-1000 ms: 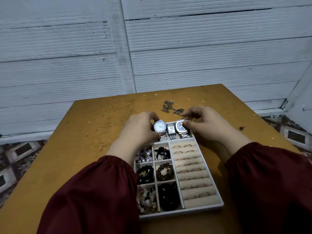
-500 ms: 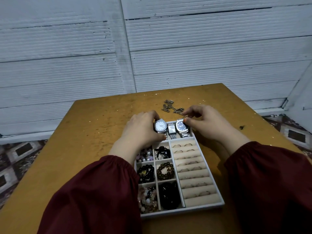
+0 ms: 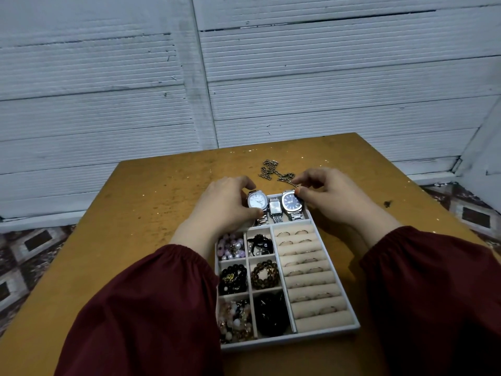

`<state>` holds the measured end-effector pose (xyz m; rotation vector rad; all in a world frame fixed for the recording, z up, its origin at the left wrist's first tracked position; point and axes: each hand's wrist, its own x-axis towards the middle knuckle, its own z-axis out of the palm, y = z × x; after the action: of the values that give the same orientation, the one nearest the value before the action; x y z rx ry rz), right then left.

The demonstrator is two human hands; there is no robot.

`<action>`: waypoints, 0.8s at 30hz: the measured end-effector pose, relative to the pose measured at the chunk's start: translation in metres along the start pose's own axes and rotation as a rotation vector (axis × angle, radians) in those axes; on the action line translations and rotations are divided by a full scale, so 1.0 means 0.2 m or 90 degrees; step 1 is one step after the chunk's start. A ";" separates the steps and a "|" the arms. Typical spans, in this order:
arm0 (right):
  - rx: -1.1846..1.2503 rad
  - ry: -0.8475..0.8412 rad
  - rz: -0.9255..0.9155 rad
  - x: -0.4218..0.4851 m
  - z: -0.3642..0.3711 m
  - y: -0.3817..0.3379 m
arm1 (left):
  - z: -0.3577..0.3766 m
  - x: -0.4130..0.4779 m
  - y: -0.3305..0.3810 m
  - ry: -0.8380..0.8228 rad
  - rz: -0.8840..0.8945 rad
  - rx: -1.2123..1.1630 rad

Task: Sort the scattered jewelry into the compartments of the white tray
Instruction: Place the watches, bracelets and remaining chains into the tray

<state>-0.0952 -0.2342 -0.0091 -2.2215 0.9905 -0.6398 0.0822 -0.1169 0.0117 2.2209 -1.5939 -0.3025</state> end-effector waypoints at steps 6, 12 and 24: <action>-0.016 -0.046 0.011 0.01 0.02 0.01 | 0.01 0.01 0.00 0.014 0.015 -0.008; 0.063 -0.024 0.004 0.03 0.03 0.01 | 0.00 0.01 0.01 0.000 0.024 -0.010; 0.017 -0.079 -0.020 0.00 -0.03 -0.05 | 0.01 0.02 0.00 0.002 0.031 0.014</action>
<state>-0.0944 -0.2309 0.0008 -2.2288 0.8805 -0.5185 0.0832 -0.1217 0.0090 2.1934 -1.6547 -0.2681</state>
